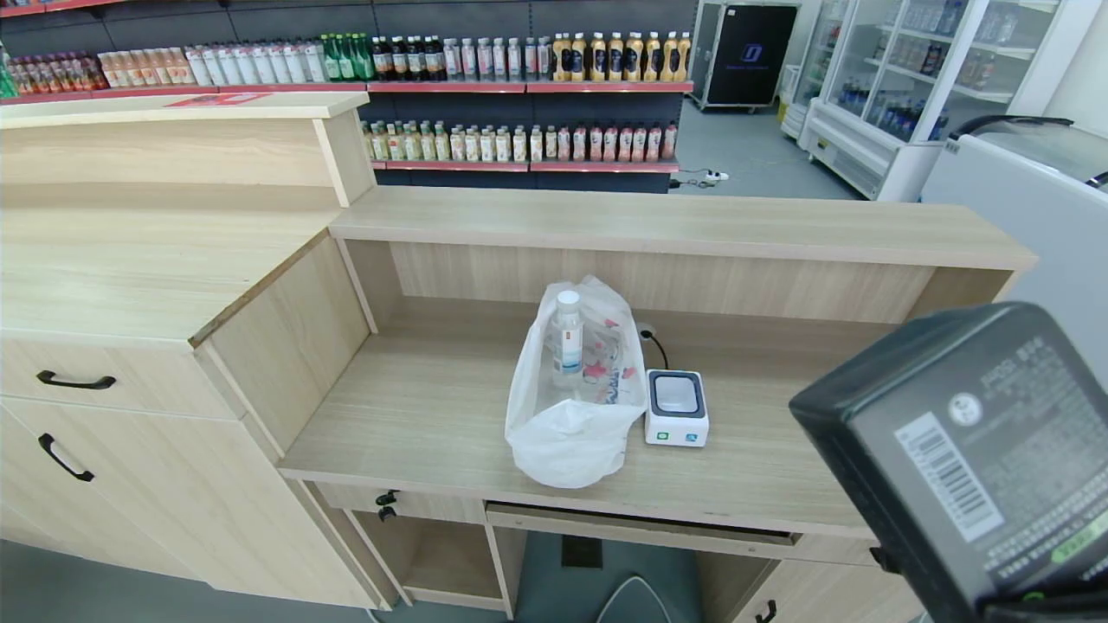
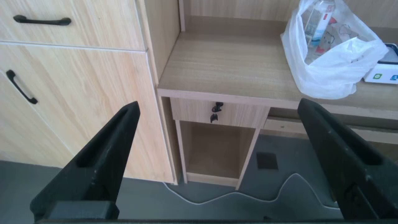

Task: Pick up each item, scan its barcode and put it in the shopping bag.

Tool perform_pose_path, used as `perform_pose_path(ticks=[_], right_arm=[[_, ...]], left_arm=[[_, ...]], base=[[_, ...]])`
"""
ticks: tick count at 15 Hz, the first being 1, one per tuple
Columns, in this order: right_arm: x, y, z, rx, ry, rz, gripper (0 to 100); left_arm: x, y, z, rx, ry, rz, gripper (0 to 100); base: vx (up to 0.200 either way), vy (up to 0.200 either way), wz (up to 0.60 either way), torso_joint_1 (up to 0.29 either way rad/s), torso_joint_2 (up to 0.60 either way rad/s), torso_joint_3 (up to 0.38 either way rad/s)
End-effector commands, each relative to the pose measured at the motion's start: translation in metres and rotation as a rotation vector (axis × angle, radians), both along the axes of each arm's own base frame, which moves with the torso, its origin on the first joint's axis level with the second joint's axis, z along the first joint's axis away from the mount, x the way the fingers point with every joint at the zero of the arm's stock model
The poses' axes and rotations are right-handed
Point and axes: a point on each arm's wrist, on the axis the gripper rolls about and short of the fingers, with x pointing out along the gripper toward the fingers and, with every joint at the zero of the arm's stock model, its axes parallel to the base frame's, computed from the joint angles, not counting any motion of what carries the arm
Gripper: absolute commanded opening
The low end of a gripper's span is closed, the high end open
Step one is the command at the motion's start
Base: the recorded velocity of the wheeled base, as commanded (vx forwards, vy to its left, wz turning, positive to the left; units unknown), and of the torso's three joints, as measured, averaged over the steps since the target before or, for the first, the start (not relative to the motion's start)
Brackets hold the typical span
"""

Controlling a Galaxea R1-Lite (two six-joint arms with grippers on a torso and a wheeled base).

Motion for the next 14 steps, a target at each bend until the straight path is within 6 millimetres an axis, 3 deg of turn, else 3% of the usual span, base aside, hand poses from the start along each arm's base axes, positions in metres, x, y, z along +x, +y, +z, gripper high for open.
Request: perform_pose_path(ticks=[1,14], right_arm=[[0.0055,0.0062,-0.0020,-0.016,0.019,0.007,0],[0.0060,0.0123,-0.0072,-0.034,0.078,0.035,0]], left_arm=[[0.0000,0.0000,-0.0001,0.000,0.001,0.001,100],[0.0000,0.0000,0.0001,0.000,-0.001,0.001,100]], base=[[0.000,0.000,0.00,0.000,0.00,0.000],[0.000,0.000,0.00,0.000,0.00,0.000]])
